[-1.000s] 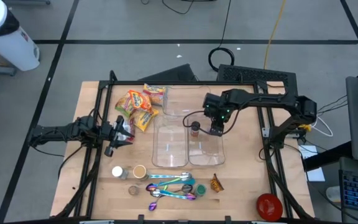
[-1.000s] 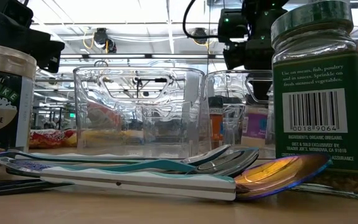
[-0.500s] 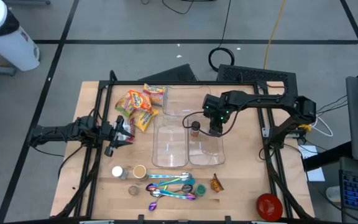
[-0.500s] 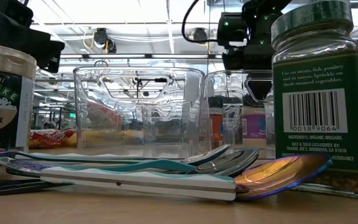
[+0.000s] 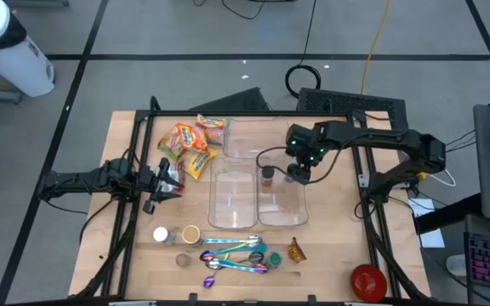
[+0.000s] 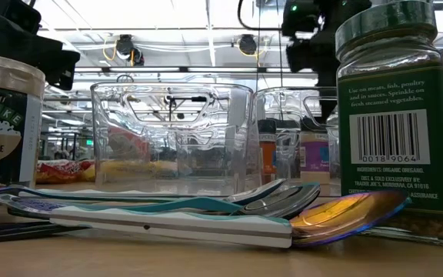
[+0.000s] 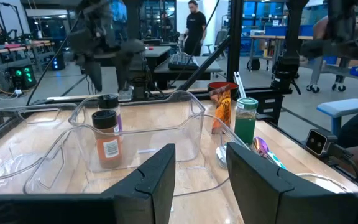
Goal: Pick & Place Food Item
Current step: Put the orange seasoning pack into the bottom right transparent bin
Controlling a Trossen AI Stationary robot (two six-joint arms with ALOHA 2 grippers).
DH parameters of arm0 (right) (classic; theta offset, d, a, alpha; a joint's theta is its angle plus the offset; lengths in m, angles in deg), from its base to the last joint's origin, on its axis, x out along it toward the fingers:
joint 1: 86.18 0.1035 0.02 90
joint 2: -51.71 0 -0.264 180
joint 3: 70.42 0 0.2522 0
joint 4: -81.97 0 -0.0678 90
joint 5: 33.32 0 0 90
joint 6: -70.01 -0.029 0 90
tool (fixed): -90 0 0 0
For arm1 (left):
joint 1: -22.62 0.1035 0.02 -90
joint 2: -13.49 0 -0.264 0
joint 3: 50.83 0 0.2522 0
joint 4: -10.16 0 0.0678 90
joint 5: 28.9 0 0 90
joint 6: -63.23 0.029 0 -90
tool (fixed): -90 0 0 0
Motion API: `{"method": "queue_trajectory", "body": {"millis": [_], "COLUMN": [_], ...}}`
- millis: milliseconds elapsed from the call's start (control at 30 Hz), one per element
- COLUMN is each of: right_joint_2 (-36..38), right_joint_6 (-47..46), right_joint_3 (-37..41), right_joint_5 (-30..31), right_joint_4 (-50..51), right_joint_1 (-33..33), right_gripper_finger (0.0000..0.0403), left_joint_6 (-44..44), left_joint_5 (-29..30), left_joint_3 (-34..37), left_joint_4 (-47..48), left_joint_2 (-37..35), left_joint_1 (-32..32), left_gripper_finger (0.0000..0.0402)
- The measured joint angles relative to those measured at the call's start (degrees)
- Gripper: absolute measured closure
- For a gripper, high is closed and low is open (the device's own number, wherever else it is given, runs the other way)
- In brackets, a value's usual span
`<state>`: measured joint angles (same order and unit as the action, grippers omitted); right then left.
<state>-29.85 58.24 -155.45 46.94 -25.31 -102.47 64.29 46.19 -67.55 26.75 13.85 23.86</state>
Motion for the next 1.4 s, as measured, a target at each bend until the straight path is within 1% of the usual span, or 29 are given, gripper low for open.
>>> {"method": "queue_trajectory", "body": {"millis": [100, 167, 300, 400, 500, 600, 700, 800, 900, 967, 1000, 1033, 1100, 1167, 1233, 1300, 1367, 1400], "right_joint_2": [4.1, 7.0, 12.9, 17.0, 21.2, 24.4, 25.7, 24.9, 21.9, 19.7, 18.8, 18.3, 17.5, 16.9, 15.6, 13.0, 9.4, 7.2], "right_joint_6": [-2.8, -4.4, -5.9, -7.1, -7.0, -6.3, -3.9, -0.1, 5.2, 6.5, 6.4, 6.0, 4.6, 3.9, 3.7, 2.7, -1.4, -4.3], "right_joint_3": [0.0, 0.0, 0.0, 1.5, 7.0, 15.3, 24.3, 33.5, 41.2, 44.2, 44.6, 44.4, 42.1, 37.4, 30.2, 21.7, 13.2, 9.1], "right_joint_5": [-5.2, -5.8, -3.4, 0.8, 3.9, 3.7, 3.7, 3.7, 3.7, 3.5, 3.2, 2.2, 2.3, 6.0, 11.9, 19.4, 26.5, 28.4], "right_joint_4": [0.5, 0.6, -2.2, -10.2, -24.0, -41.1, -59.7, -80.3, -101.3, -110.8, -113.1, -113.6, -110.3, -101.9, -88.2, -72.5, -56.9, -50.0], "right_joint_1": [0.3, 1.7, 8.2, 15.5, 23.4, 30.0, 35.5, 39.6, 42.3, 43.9, 44.7, 45.2, 46.4, 48.1, 49.9, 52.0, 53.5, 54.0], "right_gripper_finger": [0.0138, 0.014, 0.014, 0.014, 0.014, 0.014, 0.0139, 0.0138, 0.0139, 0.014, 0.014, 0.014, 0.014, 0.014, 0.0139, 0.014, 0.014, 0.014], "left_joint_6": [0.0, 0.0, 0.0, 0.0, 0.0, 0.0, 0.0, 0.0, 0.0, 0.0, 0.0, 0.0, 0.0, 0.0, 0.0, 0.0, 0.0, 0.0], "left_joint_5": [0.0, 0.0, 0.0, 0.0, 0.0, 0.0, 0.0, 0.0, 0.0, 0.0, 0.0, 0.0, 0.0, 0.0, 0.0, 0.0, 0.0, 0.0], "left_joint_3": [0.0, 0.0, 0.0, 0.0, 0.0, 0.0, 0.0, 0.0, 0.0, 0.0, 0.0, 0.0, 0.0, 0.0, 0.0, 0.0, 0.0, 0.0], "left_joint_4": [0.0, 0.0, 0.0, 0.0, 0.0, 0.0, 0.0, 0.0, 0.0, 0.0, 0.0, 0.0, 0.0, 0.0, 0.0, 0.0, 0.0, 0.0], "left_joint_2": [0.0, 0.0, 0.0, 0.0, 0.0, 0.0, 0.0, 0.0, 0.0, 0.0, 0.0, 0.0, 0.0, 0.0, 0.0, 0.0, 0.0, 0.0], "left_joint_1": [0.0, 0.0, 0.0, 0.0, 0.0, 0.0, 0.0, 0.0, 0.0, 0.0, 0.0, 0.0, 0.0, 0.0, 0.0, 0.0, 0.0, 0.0], "left_gripper_finger": [0.0249, 0.0249, 0.0249, 0.0249, 0.0249, 0.0249, 0.025, 0.0249, 0.0249, 0.0249, 0.0249, 0.0249, 0.0249, 0.0249, 0.0249, 0.0249, 0.0249, 0.0249]}}
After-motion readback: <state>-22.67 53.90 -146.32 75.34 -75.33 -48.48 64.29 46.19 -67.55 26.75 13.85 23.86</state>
